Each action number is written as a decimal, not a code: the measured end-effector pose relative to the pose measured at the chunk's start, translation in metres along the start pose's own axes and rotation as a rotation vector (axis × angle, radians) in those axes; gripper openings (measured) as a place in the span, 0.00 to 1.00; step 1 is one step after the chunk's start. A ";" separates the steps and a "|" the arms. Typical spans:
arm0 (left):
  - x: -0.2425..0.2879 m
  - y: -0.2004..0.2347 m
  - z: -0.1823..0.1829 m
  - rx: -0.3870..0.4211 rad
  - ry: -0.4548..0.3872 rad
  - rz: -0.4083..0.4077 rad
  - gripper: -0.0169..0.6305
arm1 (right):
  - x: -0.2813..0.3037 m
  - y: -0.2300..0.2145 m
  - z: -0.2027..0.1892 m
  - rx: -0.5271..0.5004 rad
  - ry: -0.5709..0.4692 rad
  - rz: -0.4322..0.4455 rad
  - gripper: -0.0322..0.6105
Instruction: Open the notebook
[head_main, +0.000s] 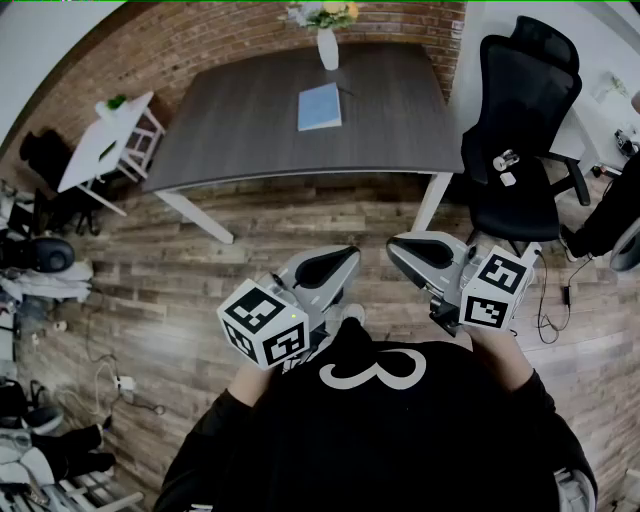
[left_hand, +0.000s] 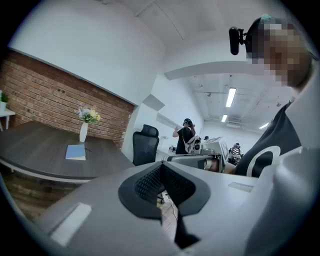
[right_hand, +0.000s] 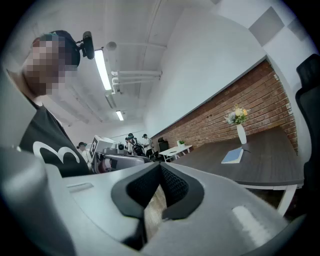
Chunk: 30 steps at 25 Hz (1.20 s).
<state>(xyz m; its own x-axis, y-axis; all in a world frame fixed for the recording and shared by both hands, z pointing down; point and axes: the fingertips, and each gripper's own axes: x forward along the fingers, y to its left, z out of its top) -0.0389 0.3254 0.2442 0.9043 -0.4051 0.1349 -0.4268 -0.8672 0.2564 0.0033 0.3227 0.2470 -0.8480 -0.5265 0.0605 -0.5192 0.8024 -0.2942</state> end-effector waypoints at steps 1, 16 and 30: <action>0.000 -0.001 0.002 0.001 -0.003 0.000 0.05 | -0.001 0.000 0.002 -0.002 -0.002 0.000 0.05; 0.006 0.021 0.014 0.014 -0.028 0.034 0.05 | 0.014 -0.018 0.015 -0.013 0.006 0.013 0.05; 0.052 0.132 0.034 -0.030 0.015 0.002 0.05 | 0.078 -0.118 0.032 0.055 0.012 -0.050 0.05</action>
<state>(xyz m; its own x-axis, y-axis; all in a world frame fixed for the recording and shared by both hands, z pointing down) -0.0479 0.1805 0.2526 0.9034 -0.4017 0.1500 -0.4286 -0.8575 0.2846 0.0013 0.1781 0.2561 -0.8224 -0.5622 0.0874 -0.5547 0.7581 -0.3428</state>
